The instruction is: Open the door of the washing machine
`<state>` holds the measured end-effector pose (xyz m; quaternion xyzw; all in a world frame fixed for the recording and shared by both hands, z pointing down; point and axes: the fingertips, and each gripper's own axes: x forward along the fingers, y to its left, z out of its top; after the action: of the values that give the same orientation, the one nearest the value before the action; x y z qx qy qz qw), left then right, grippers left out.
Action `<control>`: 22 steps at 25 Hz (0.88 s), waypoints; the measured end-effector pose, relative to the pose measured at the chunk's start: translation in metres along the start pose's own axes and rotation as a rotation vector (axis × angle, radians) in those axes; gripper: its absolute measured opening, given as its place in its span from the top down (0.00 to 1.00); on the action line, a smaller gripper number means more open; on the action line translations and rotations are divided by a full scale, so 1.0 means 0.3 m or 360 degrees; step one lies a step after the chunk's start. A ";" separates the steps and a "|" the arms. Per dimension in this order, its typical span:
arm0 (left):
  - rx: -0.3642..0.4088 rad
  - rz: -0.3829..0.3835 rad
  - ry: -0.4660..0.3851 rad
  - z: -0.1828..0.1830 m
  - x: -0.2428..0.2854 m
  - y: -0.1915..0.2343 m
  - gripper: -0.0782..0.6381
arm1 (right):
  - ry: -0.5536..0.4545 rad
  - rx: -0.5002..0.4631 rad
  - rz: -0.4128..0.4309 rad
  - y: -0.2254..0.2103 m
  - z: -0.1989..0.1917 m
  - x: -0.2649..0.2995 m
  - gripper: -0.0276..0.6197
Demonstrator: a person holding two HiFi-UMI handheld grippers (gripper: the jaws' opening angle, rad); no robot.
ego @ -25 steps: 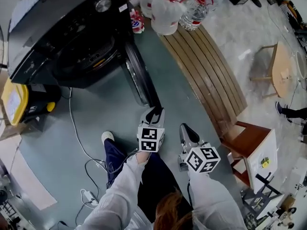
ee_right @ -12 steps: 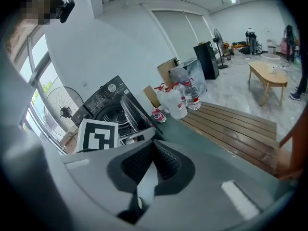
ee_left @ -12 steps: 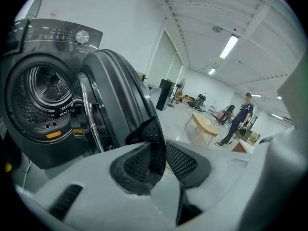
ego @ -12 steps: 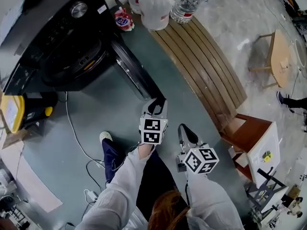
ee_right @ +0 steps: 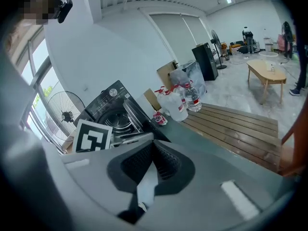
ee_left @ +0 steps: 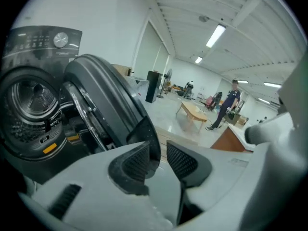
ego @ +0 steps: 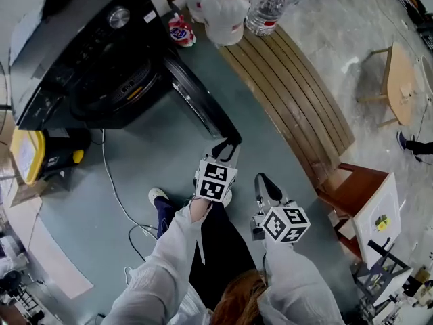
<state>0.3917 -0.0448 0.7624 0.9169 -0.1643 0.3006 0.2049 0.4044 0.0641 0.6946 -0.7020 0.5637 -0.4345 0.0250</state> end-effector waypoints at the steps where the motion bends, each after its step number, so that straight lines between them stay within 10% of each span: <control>1: 0.0031 -0.0017 0.0017 0.002 -0.044 -0.014 0.73 | -0.0015 0.0005 0.0016 0.022 0.013 -0.010 0.94; 10: -0.0075 0.0153 -0.0236 0.209 -0.629 0.043 0.74 | -0.0098 -0.0044 0.0276 0.364 0.193 -0.099 0.94; 22: -0.0163 0.0465 -0.0731 0.419 -1.424 0.312 0.83 | -0.0160 -0.0619 0.0631 1.036 0.380 -0.120 0.94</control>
<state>0.0859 -0.1089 0.4318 0.9160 -0.3520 0.1025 0.1629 0.2383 -0.0714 0.4396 -0.5903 0.7609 -0.2695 0.0024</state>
